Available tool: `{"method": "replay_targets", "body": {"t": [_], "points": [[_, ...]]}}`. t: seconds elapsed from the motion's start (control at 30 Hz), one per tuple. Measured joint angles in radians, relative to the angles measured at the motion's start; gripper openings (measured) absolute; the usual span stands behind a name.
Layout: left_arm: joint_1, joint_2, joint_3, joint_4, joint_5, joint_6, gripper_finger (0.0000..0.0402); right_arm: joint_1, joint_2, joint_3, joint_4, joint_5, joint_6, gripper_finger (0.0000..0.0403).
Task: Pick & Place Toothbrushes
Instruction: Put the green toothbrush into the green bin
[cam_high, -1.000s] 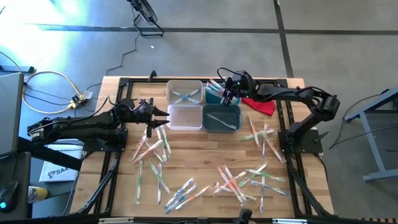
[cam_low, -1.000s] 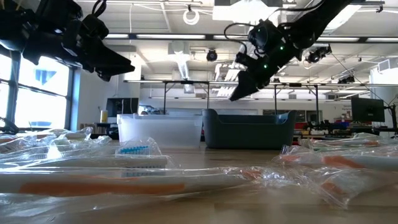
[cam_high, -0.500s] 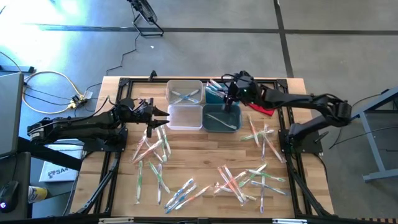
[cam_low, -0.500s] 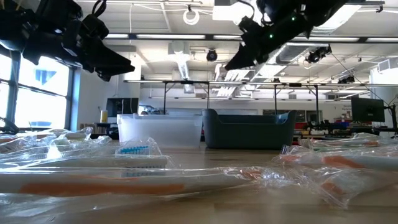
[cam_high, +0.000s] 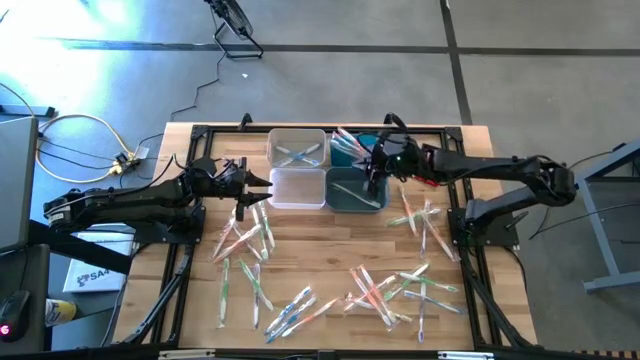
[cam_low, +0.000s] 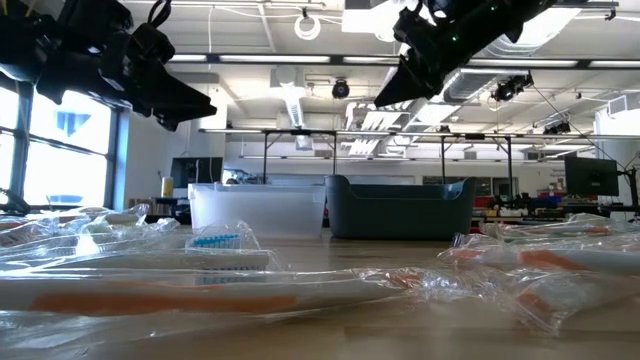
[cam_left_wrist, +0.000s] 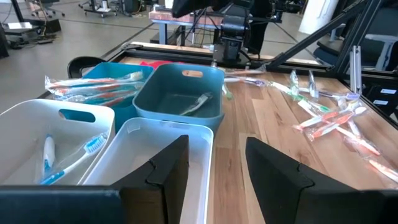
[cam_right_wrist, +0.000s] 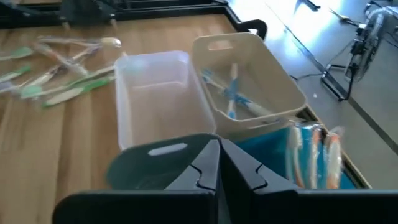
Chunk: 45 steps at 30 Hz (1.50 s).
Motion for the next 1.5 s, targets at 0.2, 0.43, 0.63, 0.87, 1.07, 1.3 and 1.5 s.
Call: {"method": "replay_targets", "body": {"t": [0.2,0.43,0.63,0.87,1.07,1.3,1.5], "points": [[0.000,0.000,0.000,0.001,0.000,-0.003,0.0157,0.046,0.000,0.000,0.001,-0.001,0.000,0.0003],[0.000,0.000,0.000,0.034,-0.008,0.002,0.0157,0.082,0.000,0.000,0.006,0.000,0.010,0.0003],[0.000,0.000,0.000,0.051,-0.083,-0.002,0.0157,0.092,0.000,0.000,0.006,0.004,0.176,0.0003],[0.000,0.000,0.000,0.041,-0.096,-0.028,0.0157,0.099,0.000,0.000,-0.066,0.137,0.290,0.0003],[0.000,0.000,0.000,0.022,-0.118,-0.001,0.0157,0.099,0.000,0.000,-0.216,0.163,0.464,0.0003],[0.000,0.000,0.000,0.022,-0.117,0.008,0.0157,0.127,0.000,0.000,-0.431,0.159,0.625,0.0003],[0.000,0.000,0.000,0.022,-0.117,0.009,0.0157,0.137,0.000,0.000,-0.619,0.151,0.737,0.0003]]}}
